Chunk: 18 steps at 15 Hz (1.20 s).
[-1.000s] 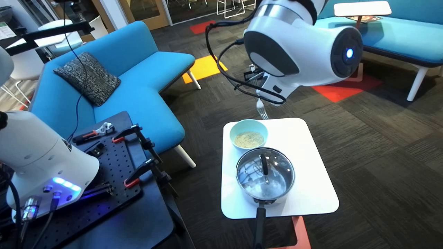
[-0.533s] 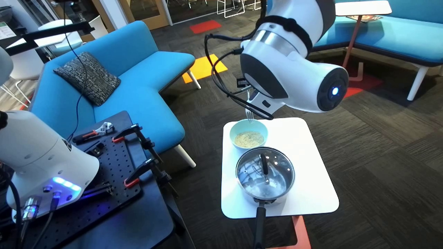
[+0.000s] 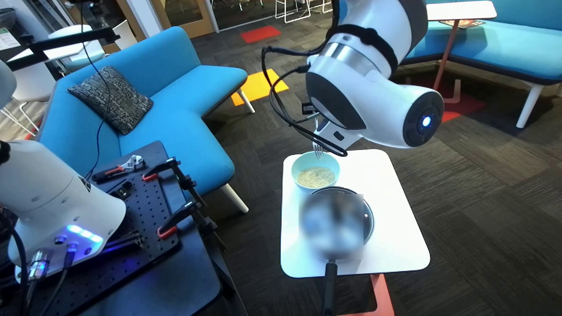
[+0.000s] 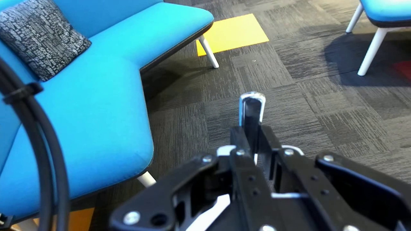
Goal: Put the spoon in the blue bowl
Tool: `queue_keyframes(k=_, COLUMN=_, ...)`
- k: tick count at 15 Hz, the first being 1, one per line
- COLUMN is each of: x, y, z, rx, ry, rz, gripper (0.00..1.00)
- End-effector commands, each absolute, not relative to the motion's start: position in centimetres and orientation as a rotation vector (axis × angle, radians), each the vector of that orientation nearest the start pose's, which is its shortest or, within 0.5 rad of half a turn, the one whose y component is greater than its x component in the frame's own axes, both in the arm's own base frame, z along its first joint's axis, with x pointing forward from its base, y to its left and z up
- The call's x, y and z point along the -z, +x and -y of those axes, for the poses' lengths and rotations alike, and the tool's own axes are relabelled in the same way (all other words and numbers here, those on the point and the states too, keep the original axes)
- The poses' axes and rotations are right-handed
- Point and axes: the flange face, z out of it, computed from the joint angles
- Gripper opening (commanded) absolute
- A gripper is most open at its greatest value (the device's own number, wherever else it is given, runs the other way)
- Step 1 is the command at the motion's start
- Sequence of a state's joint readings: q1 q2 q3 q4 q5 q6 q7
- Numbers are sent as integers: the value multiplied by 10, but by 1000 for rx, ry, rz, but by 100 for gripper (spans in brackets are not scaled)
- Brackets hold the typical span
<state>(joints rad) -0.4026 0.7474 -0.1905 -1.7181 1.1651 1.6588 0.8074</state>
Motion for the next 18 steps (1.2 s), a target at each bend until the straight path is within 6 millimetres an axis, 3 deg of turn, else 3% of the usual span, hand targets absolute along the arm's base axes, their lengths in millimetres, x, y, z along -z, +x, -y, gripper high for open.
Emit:
queue_keyframes(k=1, x=-146, y=550, z=265, rx=-894, ry=-1093, rz=-1781, gripper=4)
queue_keyframes(k=10, x=-85, y=534, z=259, rx=-699, ry=-1090, rz=-1593, gripper=4)
queue_keyframes(k=18, x=-68, y=533, z=248, rx=-657, ry=-1139, rz=-1681, gripper=4)
